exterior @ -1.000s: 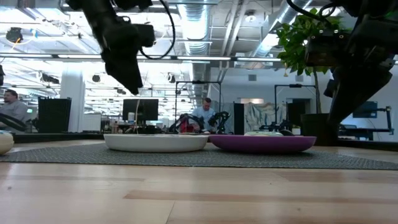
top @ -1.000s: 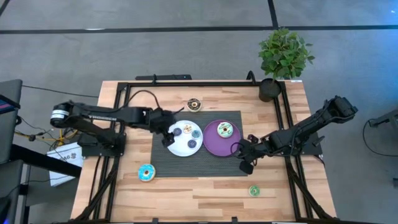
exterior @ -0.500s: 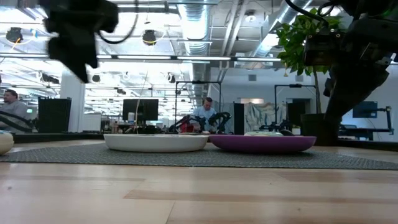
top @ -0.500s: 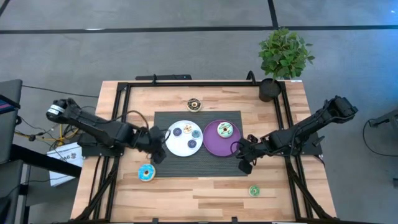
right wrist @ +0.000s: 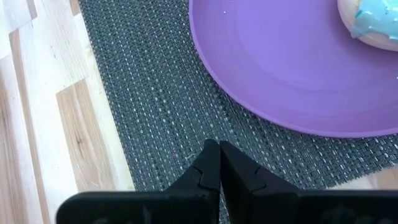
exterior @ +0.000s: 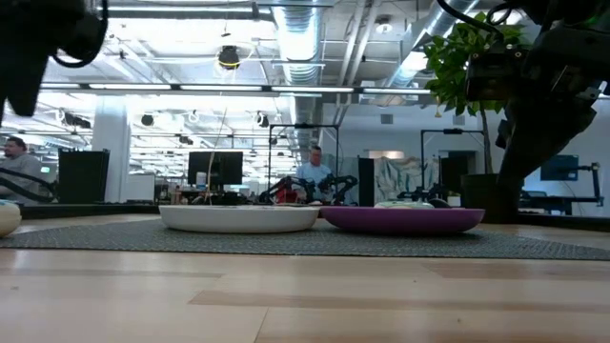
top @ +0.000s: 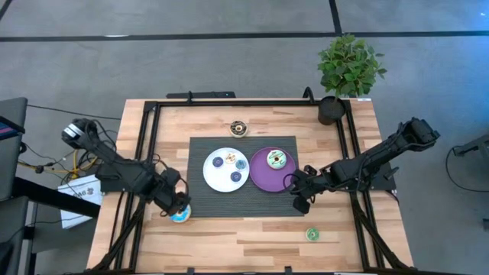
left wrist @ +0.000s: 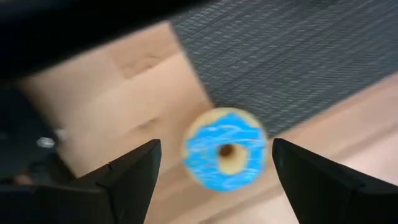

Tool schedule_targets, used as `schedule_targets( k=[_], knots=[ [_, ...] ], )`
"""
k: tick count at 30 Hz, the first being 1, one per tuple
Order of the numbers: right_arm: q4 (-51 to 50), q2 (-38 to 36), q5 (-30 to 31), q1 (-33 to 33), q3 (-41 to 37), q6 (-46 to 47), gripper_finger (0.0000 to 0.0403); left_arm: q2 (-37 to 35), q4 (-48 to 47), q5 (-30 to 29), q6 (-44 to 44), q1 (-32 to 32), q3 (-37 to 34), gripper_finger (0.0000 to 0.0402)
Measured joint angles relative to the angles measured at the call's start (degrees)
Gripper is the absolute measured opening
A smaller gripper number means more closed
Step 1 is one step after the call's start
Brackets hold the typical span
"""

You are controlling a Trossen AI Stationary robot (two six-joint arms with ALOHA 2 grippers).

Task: Pick & Place donuts
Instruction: Put the large blue donut on the violet plate

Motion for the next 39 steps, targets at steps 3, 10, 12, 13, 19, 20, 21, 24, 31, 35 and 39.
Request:
schedule_targets(
  k=[3, 10, 12, 13, 19, 20, 21, 24, 31, 35, 39],
  knots=[
    [-0.1, 0.0, 0.0, 0.0, 0.0, 0.0, 0.0001, 2.8, -0.9, 0.1, 2.8, -0.9, -1.3, 0.0302],
    [-0.1, 0.0, 0.0, 0.0, 0.0, 0.0, 0.0001, 11.7, 6.6, 4.9, 22.4, -1.3, -2.1, 0.0302],
    [-0.1, 0.0, 0.0, 0.0, 0.0, 0.0, 0.0001, 14.0, 6.6, 6.8, 25.0, -1.3, -2.1, 0.0302],
    [-0.1, 0.0, 0.0, 0.0, 0.0, 0.0, 0.0001, 15.3, 6.5, 7.2, 25.9, -1.3, -2.1, 0.0302],
    [-0.1, 0.0, 0.0, 0.0, 0.0, 1.4, 0.0001, 21.8, 7.0, 10.0, 31.2, -1.0, -2.1, 0.0302],
    [-0.1, 0.0, 0.0, 0.0, 0.0, 1.5, 0.0001, 22.4, 8.1, 10.1, 32.1, -0.9, -2.1, 0.0302],
    [-0.1, 0.0, 0.0, 0.0, 0.0, 1.5, 0.0001, 23.0, 9.0, 10.3, 32.9, -0.7, -2.1, 0.0302],
    [-0.1, 0.0, 0.0, 0.0, 0.0, 1.5, 0.0001, 23.9, 10.9, 10.1, 33.5, -0.3, -2.0, 0.0302],
    [-0.1, 0.0, 0.0, 0.0, 0.0, 1.5, 0.0001, 24.0, 11.5, 9.9, 34.4, 0.8, -2.1, 0.0297],
    [-0.1, 0.0, 0.0, 0.0, 0.0, 1.5, 0.0001, 24.0, 11.9, 10.1, 34.4, 1.0, -2.1, 0.0267],
    [-0.1, 0.0, 0.0, 0.0, 0.0, 1.5, 0.0001, 24.0, 12.2, 10.7, 34.1, 1.1, -2.1, 0.0233]
  ],
)
